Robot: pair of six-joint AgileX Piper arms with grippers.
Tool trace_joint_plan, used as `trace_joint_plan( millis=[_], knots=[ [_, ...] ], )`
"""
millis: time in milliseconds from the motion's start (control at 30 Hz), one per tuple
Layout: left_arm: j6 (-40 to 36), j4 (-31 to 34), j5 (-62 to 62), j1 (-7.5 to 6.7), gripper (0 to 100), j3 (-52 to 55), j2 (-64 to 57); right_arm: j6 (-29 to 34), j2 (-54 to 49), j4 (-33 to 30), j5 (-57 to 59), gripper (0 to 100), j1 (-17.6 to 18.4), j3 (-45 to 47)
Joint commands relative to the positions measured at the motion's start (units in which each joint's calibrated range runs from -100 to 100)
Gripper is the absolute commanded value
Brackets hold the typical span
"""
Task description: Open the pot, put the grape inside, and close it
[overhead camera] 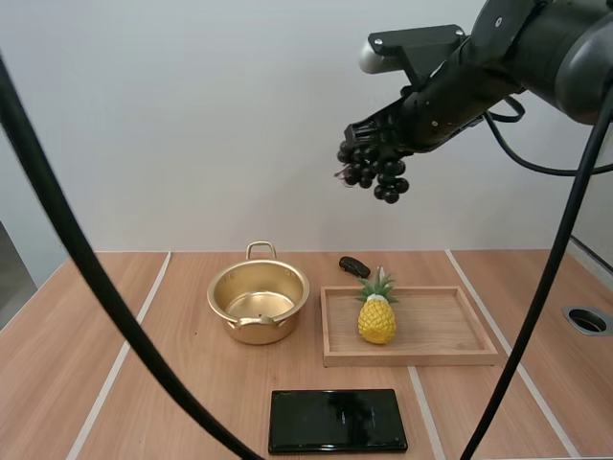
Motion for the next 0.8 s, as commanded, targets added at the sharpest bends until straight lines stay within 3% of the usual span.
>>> trace_joint_plan(
  millis=[0, 167, 533, 767],
  knots=[
    [0.14, 0.87, 0.11, 0.03, 0, -0.04, 0.24, -9.18, 0.32, 10.8, 6.57, 0, -0.23, -0.65],
    [0.14, 1.57, 0.1, 0.03, 0, -0.04, 0.24, -13.87, 2.91, 14.08, 15.36, 0, 1.07, -0.65],
    [0.14, 1.54, 0.27, 0.03, 0, -0.04, 0.24, -13.88, 9.93, 4.85, 15.75, 0, 10.63, -0.65],
    [0.14, 1.66, 3.65, 0.03, 0, -0.04, 0.24, -10.5, 14.3, 0.49, 9.71, 0, 13.62, -0.65]
  ],
)
